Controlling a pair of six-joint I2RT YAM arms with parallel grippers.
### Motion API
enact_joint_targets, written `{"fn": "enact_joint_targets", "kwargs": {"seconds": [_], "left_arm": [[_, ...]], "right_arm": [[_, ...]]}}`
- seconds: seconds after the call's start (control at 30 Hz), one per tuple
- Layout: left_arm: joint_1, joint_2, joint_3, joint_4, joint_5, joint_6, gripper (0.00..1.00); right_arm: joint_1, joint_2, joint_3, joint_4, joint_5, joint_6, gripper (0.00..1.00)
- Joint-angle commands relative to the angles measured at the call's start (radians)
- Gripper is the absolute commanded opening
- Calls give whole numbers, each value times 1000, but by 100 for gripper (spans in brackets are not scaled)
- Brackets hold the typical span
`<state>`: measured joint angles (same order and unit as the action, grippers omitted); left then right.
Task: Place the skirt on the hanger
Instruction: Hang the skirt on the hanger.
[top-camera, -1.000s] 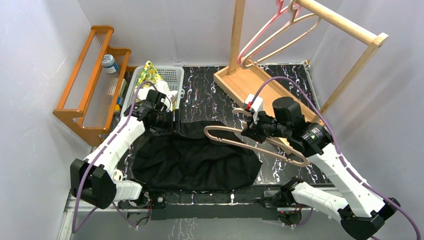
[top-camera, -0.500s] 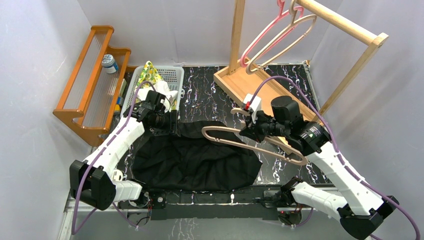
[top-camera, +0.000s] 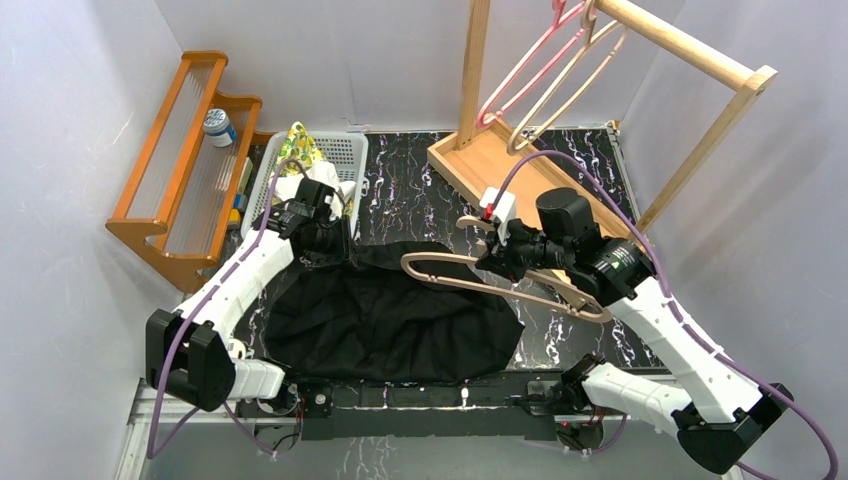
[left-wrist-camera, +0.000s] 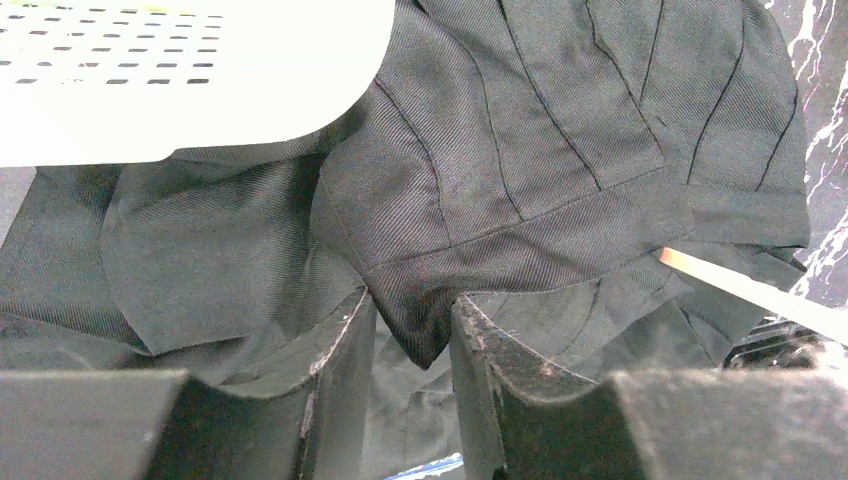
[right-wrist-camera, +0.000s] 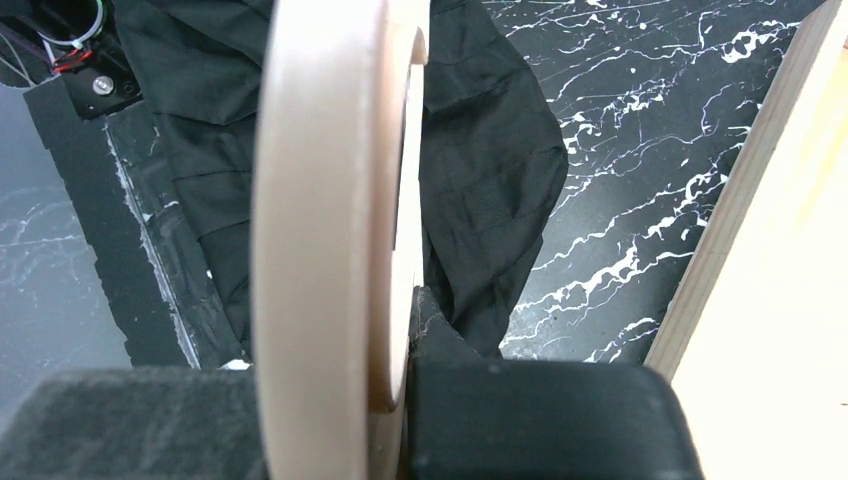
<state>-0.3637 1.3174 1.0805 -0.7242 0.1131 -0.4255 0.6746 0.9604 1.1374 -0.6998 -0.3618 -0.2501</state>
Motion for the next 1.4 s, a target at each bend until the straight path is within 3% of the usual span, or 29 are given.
{"fn": "enact_joint_targets", "kwargs": {"seconds": [0.0,0.1,0.23,0.63,0.83,1.0,1.37], "left_arm": [[-2,14,-10,6,11,-32,28],[-1,14,-21,8,29,-35,21],[-1,10,-20,2,40,-22,0],[-1,-14,129,-175,21,131,0],[-1,-8,225,-196,81,165,0],[-2,-10,260,-216,52,190,0],[-1,22,332,-176,147,94,0]], "right_arm": [[1,9,43,68,7,-33,0],[1,32,46,68,-12,-46,0],[1,59,62,81,-48,-62,0],[1,119,107,106,-11,-149,0],[6,130,94,117,11,-182,0],[10,117,83,159,47,-193,0],[34,151,66,127,-248,-109,0]]}}
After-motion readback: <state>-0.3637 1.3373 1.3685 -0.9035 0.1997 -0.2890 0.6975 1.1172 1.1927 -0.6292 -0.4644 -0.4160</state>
